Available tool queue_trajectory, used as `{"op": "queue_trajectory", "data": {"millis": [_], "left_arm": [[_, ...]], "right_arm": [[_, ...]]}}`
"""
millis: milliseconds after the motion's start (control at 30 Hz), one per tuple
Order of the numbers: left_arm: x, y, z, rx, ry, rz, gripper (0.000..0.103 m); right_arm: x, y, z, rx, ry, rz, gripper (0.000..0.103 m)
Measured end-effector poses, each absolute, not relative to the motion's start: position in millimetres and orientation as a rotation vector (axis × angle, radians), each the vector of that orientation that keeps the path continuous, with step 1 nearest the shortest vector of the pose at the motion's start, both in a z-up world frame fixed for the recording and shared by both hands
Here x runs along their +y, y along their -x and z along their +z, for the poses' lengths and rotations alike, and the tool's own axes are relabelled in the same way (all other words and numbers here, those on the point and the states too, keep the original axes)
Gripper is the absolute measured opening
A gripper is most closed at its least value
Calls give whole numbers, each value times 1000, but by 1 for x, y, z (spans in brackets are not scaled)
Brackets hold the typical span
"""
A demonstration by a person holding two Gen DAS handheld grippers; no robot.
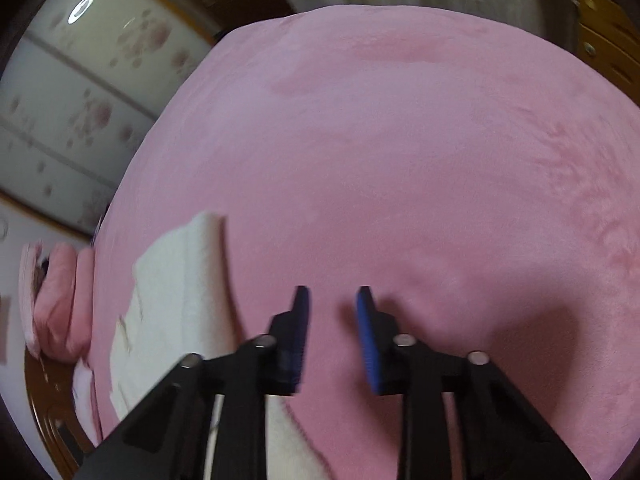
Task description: Fold large clothes
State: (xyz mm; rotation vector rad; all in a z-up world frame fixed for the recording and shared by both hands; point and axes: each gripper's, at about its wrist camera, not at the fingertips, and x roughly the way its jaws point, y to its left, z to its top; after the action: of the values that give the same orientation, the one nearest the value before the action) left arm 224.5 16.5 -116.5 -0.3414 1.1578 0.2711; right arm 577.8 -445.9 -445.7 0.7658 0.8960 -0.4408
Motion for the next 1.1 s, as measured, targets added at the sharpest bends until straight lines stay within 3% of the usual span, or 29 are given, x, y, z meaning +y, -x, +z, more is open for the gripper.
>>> {"op": "queue_trajectory", "data": {"millis": [100,167,267,433,600,800,933,1100], "left_arm": [[-1,-201,-90,1031,306,140,16],[-24,-197,-81,1025,255,1,6],[-46,-213,-89,1089,275,-128,0],[-71,-262,-137,1296,327,-186,0],[-29,-269,-170,1287,328,-45,0],[34,-271,-177,1241,297,190,0],[33,-264,-169,1219,285,162,0],[-25,-265,-155,1201,383,-149,0]], "right_arm": [[-409,-594,-431,907,-714,-245,6],[-380,-607,-429,949,-698,-132,2],[-313,-635,-436,1018,-649,126,2],[-243,-673,-475,1159,-565,337,2],[-293,-665,-504,1213,-652,243,0],[-413,-611,-486,1125,-727,7,0],[-399,-605,-449,1125,-435,-200,0],[-354,-617,-447,1015,-619,111,0]]}}
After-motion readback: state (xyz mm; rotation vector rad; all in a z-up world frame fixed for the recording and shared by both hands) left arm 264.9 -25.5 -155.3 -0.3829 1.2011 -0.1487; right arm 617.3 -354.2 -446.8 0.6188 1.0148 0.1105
